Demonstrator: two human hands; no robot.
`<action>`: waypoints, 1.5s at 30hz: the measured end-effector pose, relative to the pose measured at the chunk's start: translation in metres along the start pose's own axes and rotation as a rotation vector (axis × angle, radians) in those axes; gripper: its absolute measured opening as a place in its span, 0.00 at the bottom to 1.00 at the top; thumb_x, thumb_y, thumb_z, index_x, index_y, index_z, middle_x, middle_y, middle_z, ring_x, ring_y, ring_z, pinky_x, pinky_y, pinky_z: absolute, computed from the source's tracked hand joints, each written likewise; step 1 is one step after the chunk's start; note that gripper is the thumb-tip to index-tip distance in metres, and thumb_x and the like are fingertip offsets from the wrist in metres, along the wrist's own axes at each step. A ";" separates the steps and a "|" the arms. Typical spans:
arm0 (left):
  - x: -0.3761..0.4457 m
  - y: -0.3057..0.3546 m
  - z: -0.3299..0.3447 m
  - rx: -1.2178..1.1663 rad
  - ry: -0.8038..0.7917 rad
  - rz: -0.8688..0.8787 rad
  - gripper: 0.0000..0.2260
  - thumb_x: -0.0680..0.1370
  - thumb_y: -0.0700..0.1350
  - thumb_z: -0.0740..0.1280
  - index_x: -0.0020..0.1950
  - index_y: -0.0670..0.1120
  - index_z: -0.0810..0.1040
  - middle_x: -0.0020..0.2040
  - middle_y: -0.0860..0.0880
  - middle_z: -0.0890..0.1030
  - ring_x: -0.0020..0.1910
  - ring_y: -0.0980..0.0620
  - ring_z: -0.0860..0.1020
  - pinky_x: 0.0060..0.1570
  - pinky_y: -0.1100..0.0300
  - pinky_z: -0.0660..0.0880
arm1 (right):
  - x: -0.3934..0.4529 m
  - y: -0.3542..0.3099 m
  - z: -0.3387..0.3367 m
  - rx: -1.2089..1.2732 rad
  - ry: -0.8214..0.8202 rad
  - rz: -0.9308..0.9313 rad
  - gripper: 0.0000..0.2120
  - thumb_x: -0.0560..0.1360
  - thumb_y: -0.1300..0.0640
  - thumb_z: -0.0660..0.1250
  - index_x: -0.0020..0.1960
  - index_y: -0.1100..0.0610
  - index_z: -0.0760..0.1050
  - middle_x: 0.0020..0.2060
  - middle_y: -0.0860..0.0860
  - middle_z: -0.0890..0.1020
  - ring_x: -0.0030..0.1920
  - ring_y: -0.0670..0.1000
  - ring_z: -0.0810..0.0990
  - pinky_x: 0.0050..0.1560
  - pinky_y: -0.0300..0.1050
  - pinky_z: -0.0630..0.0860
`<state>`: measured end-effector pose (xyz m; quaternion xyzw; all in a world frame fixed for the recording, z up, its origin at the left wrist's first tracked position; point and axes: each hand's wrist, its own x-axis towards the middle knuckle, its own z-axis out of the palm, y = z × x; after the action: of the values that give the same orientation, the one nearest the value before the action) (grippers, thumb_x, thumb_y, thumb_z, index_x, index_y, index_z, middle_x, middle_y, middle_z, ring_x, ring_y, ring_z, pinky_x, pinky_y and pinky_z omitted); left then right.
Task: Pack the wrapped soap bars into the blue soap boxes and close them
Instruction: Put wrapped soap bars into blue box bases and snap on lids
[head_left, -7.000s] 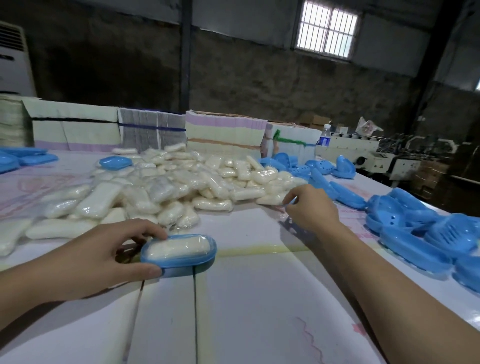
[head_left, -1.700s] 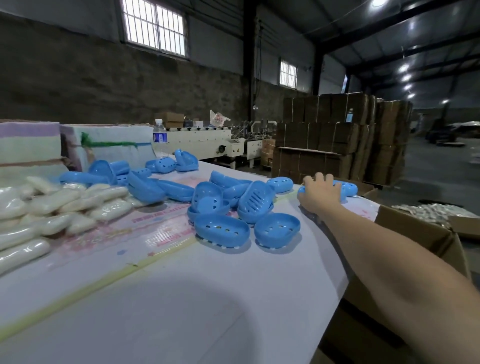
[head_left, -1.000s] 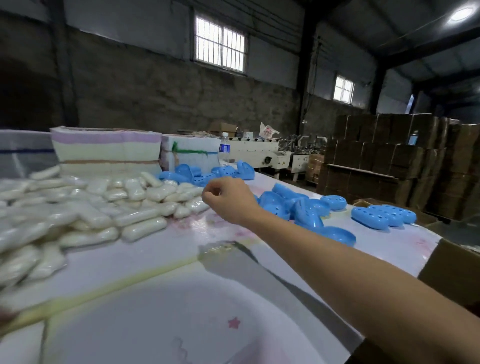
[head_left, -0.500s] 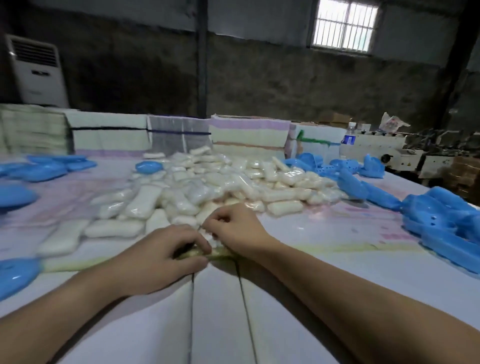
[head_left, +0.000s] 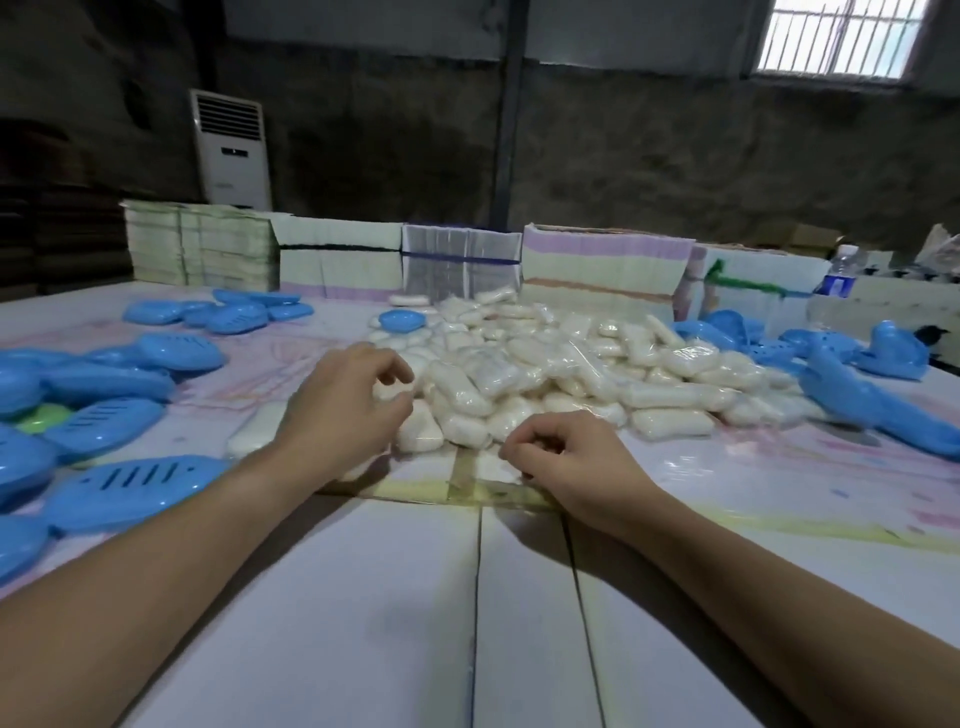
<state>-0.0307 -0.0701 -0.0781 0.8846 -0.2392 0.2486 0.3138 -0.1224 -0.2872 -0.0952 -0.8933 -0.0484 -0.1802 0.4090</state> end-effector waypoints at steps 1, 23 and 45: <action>0.003 -0.005 -0.007 0.047 -0.001 -0.037 0.07 0.75 0.49 0.70 0.52 0.56 0.78 0.48 0.56 0.75 0.53 0.51 0.72 0.49 0.53 0.71 | -0.001 -0.001 0.000 -0.010 -0.001 -0.006 0.08 0.72 0.57 0.68 0.37 0.49 0.82 0.30 0.44 0.82 0.32 0.40 0.77 0.36 0.32 0.71; -0.002 -0.035 -0.104 0.570 -0.975 -0.366 0.40 0.72 0.39 0.77 0.73 0.66 0.61 0.71 0.49 0.68 0.62 0.44 0.71 0.54 0.51 0.73 | -0.008 -0.011 -0.001 -0.162 -0.166 -0.202 0.10 0.73 0.61 0.71 0.39 0.47 0.83 0.34 0.43 0.83 0.35 0.42 0.79 0.37 0.30 0.71; -0.012 0.003 -0.102 0.109 -0.441 -0.015 0.26 0.71 0.51 0.76 0.65 0.65 0.70 0.59 0.58 0.75 0.54 0.55 0.77 0.55 0.54 0.78 | -0.009 -0.016 0.005 -0.104 -0.200 -0.257 0.12 0.73 0.59 0.71 0.38 0.42 0.82 0.34 0.40 0.82 0.35 0.41 0.77 0.37 0.32 0.70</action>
<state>-0.0713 -0.0003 -0.0140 0.9350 -0.2814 0.0595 0.2074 -0.1332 -0.2725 -0.0897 -0.9132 -0.1931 -0.1433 0.3290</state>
